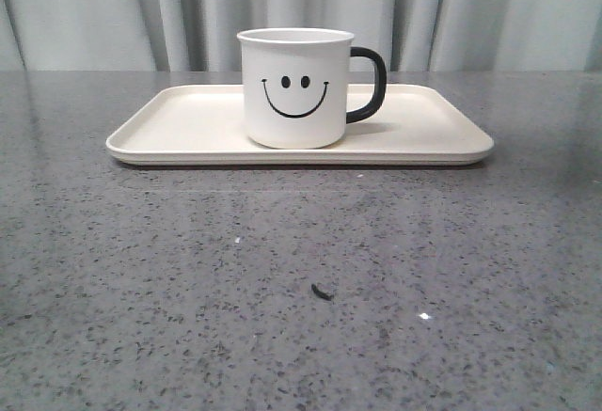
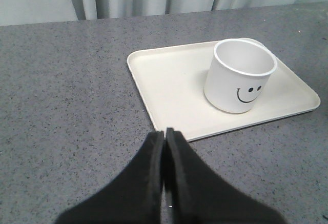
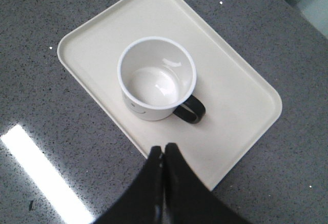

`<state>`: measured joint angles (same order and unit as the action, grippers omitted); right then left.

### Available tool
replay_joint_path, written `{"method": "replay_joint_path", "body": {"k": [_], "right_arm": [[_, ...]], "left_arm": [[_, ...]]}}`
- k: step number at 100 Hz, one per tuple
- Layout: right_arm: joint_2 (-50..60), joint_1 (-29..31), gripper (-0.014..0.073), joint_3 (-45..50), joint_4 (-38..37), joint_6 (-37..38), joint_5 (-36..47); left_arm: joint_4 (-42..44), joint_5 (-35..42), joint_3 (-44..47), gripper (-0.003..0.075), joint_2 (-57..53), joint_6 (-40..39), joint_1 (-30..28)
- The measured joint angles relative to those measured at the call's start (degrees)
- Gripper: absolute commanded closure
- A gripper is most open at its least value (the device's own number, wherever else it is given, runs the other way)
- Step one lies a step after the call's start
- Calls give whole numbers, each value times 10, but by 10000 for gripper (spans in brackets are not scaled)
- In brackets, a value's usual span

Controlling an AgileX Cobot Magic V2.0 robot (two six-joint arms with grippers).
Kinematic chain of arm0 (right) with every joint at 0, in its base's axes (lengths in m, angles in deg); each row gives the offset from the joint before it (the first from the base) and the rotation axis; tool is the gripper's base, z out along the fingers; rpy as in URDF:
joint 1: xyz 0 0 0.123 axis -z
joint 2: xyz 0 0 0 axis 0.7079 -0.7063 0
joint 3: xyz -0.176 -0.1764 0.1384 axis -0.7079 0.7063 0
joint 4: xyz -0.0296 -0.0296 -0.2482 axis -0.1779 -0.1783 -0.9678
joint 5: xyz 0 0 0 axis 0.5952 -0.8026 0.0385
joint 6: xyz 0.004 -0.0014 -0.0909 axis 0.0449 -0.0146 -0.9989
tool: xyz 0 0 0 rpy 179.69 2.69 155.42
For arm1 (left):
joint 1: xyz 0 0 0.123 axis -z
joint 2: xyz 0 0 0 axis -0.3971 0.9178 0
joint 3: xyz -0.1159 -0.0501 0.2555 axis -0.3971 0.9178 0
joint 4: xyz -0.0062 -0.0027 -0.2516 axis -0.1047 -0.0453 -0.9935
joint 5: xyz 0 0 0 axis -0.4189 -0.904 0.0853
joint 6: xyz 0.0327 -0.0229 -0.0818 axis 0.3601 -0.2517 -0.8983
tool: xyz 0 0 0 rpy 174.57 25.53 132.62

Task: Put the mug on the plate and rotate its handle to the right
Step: 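Release the mug and lift the right gripper away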

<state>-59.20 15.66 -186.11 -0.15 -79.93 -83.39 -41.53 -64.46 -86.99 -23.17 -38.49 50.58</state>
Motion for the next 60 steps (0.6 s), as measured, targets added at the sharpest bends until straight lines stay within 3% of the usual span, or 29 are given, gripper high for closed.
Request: {"method": "replay_joint_path", "body": {"k": [37,60], "right_arm": [[232,0,663,307,0,12,209],[372,0,663,472,5,15,290]], "left_arm": [[-8,-12,49,739,-96,0,0],[-10,-13,91,739,-161,0,0]]}}
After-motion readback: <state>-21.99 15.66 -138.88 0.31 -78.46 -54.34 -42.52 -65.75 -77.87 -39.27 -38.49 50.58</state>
